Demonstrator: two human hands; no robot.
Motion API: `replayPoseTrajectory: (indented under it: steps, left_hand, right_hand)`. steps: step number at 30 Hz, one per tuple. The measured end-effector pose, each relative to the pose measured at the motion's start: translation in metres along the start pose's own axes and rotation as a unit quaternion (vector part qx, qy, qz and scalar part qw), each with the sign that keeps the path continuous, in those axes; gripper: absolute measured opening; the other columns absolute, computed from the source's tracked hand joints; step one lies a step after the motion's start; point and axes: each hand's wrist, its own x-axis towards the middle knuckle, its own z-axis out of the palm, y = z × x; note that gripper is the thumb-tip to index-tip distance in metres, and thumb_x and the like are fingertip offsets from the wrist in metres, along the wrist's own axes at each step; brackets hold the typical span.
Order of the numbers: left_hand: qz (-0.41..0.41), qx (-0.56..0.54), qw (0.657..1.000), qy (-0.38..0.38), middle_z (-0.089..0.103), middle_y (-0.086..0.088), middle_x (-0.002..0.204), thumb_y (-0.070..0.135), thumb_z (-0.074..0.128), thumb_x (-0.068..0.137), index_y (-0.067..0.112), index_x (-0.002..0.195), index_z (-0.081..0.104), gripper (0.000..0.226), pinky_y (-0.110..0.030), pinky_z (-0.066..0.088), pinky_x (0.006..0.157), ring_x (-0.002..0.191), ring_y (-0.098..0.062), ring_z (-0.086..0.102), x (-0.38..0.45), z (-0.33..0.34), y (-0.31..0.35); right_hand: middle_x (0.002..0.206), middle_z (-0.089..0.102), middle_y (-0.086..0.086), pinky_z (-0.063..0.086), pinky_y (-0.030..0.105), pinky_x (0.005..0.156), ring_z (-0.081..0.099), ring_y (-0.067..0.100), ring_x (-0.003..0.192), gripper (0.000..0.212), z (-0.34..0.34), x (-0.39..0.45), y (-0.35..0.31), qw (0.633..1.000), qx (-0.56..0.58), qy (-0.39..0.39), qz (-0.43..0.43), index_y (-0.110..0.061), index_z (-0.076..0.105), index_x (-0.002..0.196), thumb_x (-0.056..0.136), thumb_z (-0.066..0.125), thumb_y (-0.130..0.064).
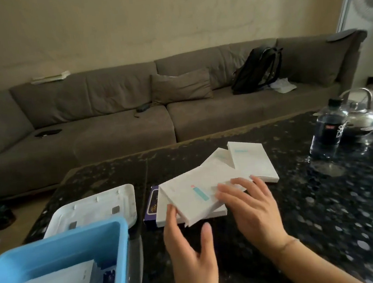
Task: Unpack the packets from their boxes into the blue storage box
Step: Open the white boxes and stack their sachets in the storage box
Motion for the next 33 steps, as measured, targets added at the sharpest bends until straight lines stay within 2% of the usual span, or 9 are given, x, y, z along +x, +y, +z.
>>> replayPoseTrajectory:
  steps: [5,9,12,15,18,22,27,31,33]
  left_hand:
    - [-0.051,0.17,0.984,0.0,0.045,-0.016,0.148,0.018,0.084,0.068,0.005,0.133,0.056,0.072,-0.057,0.032,0.111,0.137,-0.039,0.039,0.026,0.012,-0.047]
    - [0.007,0.186,0.982,0.014,0.043,-0.013,0.145,0.018,0.083,0.046,0.014,0.116,0.054,0.076,-0.054,0.044,0.093,0.125,-0.042,0.047,0.017,0.014,-0.06]
    - [0.116,0.167,0.976,0.078,0.036,-0.009,0.146,0.027,0.069,0.047,0.015,0.114,0.045,0.072,-0.049,0.039,0.094,0.126,-0.035,0.041,0.017,0.019,-0.058]
    - [0.154,0.151,0.973,0.08,0.033,-0.006,0.149,0.019,0.07,0.051,0.014,0.12,0.044,0.074,-0.052,0.038,0.1,0.133,-0.037,0.036,0.021,0.029,-0.046]
    - [0.175,0.139,0.973,0.059,0.031,0.001,0.15,0.012,0.073,0.047,0.017,0.12,0.043,0.079,-0.061,0.041,0.1,0.136,-0.032,0.033,0.015,0.038,-0.038]
    - [0.206,0.128,0.969,0.047,0.025,0.017,0.151,0.028,0.069,0.051,0.02,0.118,0.046,0.071,-0.064,0.049,0.087,0.134,-0.024,0.034,0.004,0.042,-0.04]
    - [0.22,0.132,0.965,0.046,0.03,0.02,0.149,0.041,0.062,0.049,0.025,0.11,0.049,0.065,-0.061,0.052,0.084,0.124,-0.023,0.042,-0.004,0.049,-0.037]
    - [0.243,0.073,0.967,0.009,0.034,0.018,0.146,0.044,0.064,0.049,0.03,0.105,0.053,0.059,-0.016,0.038,0.103,0.125,-0.007,0.041,-0.015,0.051,-0.039]
    - [0.232,0.045,0.972,0.007,0.035,0.019,0.146,0.043,0.065,0.054,0.036,0.108,0.054,0.055,-0.009,0.032,0.104,0.13,-0.001,0.038,-0.022,0.051,-0.037]
  right_hand:
    - [0.122,0.067,-0.007,0.047,0.056,0.098,0.061,0.023,0.115,0.028,0.053,0.002,0.016,0.992,0.02,-0.118,-0.033,-0.026,0.069,0.105,0.087,0.048,-0.02]
    - [0.123,0.067,-0.001,0.046,0.05,0.099,0.061,0.028,0.112,0.035,0.049,0.011,0.041,0.995,0.047,-0.074,-0.048,-0.019,0.069,0.103,0.079,0.045,-0.009]
    - [0.133,0.059,0.005,0.044,0.051,0.099,0.053,0.034,0.121,0.05,0.042,0.02,0.079,0.993,0.017,-0.04,0.107,-0.014,0.063,0.118,0.068,0.058,-0.006]
    - [0.157,0.023,0.004,0.026,0.055,0.114,0.017,0.033,0.145,0.088,0.039,0.02,0.112,0.937,-0.076,-0.227,0.253,-0.025,0.026,0.145,0.068,0.067,-0.033]
    - [0.161,0.001,-0.002,0.012,0.062,0.116,-0.005,0.03,0.149,0.091,0.048,0.017,0.131,0.895,-0.092,-0.348,0.265,-0.032,0.007,0.15,0.078,0.061,-0.042]
    - [0.159,0.016,-0.003,0.033,0.052,0.11,0.015,0.023,0.145,0.065,0.056,0.014,0.136,0.898,-0.113,-0.36,0.227,-0.028,0.017,0.149,0.093,0.047,-0.039]
    - [0.155,0.029,0.002,0.044,0.049,0.098,0.03,0.025,0.14,0.064,0.06,0.006,0.138,0.912,-0.162,-0.316,0.205,-0.02,0.022,0.151,0.094,0.049,-0.025]
    - [0.134,0.057,0.009,0.052,0.048,0.07,0.057,0.033,0.118,0.065,0.049,-0.008,0.138,0.939,-0.188,-0.237,0.163,-0.012,0.051,0.136,0.075,0.074,-0.011]
    - [0.13,0.061,0.01,0.053,0.049,0.069,0.06,0.035,0.115,0.068,0.035,-0.013,0.131,0.946,-0.192,-0.214,0.15,-0.01,0.055,0.133,0.069,0.08,-0.009]
